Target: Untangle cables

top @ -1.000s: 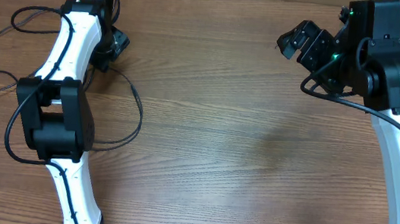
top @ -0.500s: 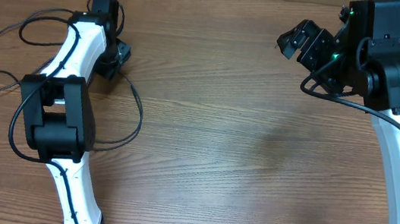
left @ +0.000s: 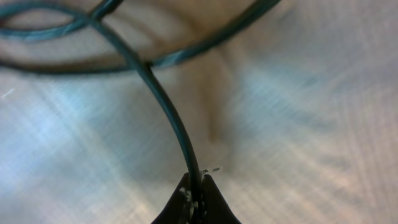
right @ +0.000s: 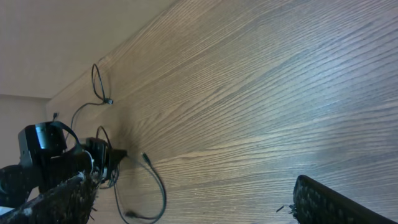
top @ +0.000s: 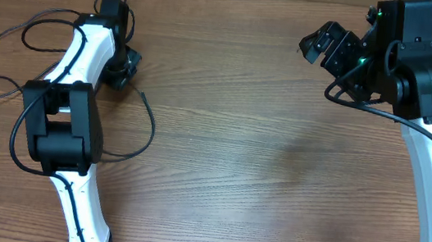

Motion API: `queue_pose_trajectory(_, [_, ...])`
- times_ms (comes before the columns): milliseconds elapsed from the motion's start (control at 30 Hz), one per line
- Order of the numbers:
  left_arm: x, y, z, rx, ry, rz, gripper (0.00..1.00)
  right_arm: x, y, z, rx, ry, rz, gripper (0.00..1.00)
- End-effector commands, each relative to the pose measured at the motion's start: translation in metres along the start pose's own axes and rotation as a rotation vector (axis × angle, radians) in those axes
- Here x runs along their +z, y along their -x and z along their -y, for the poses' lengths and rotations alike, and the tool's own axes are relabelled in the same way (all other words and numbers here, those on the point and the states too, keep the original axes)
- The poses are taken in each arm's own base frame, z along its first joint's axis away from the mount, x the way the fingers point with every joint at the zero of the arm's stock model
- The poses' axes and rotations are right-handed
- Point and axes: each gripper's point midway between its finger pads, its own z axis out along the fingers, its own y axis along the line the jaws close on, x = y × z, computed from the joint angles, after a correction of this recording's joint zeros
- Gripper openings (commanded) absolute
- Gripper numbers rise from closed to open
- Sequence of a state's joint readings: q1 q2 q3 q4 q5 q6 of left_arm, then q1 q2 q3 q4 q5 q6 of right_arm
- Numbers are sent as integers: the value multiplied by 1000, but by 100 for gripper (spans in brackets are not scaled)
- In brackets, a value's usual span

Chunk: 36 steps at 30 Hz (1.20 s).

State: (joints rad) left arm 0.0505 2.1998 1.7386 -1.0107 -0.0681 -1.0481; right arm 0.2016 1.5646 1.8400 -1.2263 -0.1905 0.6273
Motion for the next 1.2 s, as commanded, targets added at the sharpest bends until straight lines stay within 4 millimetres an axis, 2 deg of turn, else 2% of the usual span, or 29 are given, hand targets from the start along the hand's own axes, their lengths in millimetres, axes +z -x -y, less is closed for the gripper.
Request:
queue_pose_trajectory(0, [-44,-3,6,42,-60,15,4,-6,8,-3,-11,6,31,100])
queue_pose_trajectory(167, [-113,2,6,56,-182,88,4,-6,3,-8,-10,35,3,100])
queue_pose_trajectory(300, [-168,0,-4,49,-270,142,4,-6,1,-9,-10,42,-7,100])
queue_pose_trajectory(400, [-198,-3,-18,41,-307,165,4,-6,-1,-8,-8,37,-14,100])
queue_pose_trajectory(467, [-210,-6,-30,16,-308,163,4,-6,-2,-7,-6,33,-19,100])
queue_pose_trajectory(500, [-215,-9,-39,-10,-297,157,4,-6,-3,-7,-6,31,-21,100])
queue_pose_trajectory(533, [-221,-12,-57,-74,-266,142,4,-6,-3,-6,-5,29,-23,100])
queue_pose_trajectory(667, [-225,-17,-99,-234,-162,119,4,-6,-4,-6,-5,27,-25,100])
queue_pose_trajectory(800, [-224,-11,-128,-350,-86,113,4,-6,-4,-5,-4,26,-26,100])
queue_pose_trajectory(967, [-222,13,-152,-474,-68,114,5,-6,-5,-5,-4,24,-28,100])
queue_pose_trajectory(1167, [-219,53,-205,-666,-12,155,4,-6,-6,-3,-2,15,-33,100])
